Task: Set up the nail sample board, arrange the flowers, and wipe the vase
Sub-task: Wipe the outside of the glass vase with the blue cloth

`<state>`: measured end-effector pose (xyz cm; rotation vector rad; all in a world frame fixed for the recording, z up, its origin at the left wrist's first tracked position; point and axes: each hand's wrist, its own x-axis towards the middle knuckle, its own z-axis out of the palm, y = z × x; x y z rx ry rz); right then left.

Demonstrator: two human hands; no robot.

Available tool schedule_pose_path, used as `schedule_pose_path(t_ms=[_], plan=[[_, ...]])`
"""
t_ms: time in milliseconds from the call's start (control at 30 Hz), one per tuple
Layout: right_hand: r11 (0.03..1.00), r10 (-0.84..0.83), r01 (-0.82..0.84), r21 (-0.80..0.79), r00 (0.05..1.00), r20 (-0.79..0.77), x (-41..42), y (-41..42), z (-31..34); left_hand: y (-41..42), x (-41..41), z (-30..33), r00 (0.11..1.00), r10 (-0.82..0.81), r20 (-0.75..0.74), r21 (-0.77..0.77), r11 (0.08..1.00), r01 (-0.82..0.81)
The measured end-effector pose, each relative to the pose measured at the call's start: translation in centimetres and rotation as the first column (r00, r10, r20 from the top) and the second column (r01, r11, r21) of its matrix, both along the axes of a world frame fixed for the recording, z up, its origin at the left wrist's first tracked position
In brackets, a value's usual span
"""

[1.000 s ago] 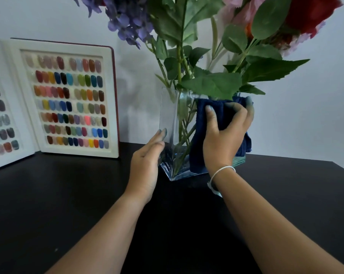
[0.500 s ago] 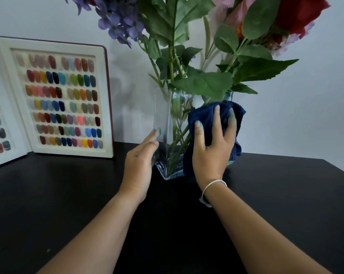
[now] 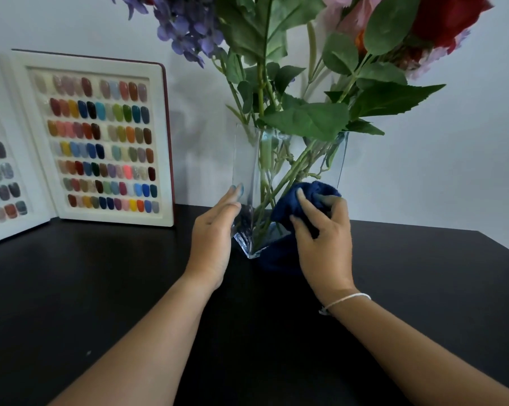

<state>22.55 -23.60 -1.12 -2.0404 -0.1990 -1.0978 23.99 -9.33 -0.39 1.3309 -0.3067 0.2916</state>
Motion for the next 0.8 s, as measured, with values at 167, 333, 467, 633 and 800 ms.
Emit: schedule_pose_path(t_ms=[167, 333, 467, 633, 800], plan=[[1.000, 0.016, -0.016, -0.015, 1.000, 0.012, -1.1, -4.2, 2.0, 0.0, 0.1, 0.0, 1.000, 0.005, 0.002, 0.010, 1.000, -0.005], [0.973, -0.083, 0.119, -0.198, 0.980, 0.184, -0.5, -5.8, 3.8, 0.0, 0.4, -0.1, 1.000, 0.012, -0.011, 0.011, 1.000, -0.012], [0.851, 0.053, 0.073, -0.521, 0.973, 0.223, 0.4, -3.5, 2.3, 0.2, 0.5, -0.3, 1.000, 0.015, -0.012, 0.011, 1.000, -0.015], [0.712, 0.148, 0.027, -0.702, 0.971, 0.187, 0.2, -3.2, 0.6, 0.2, 0.9, -0.6, 1.000, 0.022, -0.013, 0.017, 1.000, -0.022], [0.551, 0.190, -0.049, -0.833, 0.979, 0.069, -0.1, -3.6, 0.5, 0.2, 0.8, -0.6, 1.000, 0.014, -0.014, 0.039, 0.999, -0.013]])
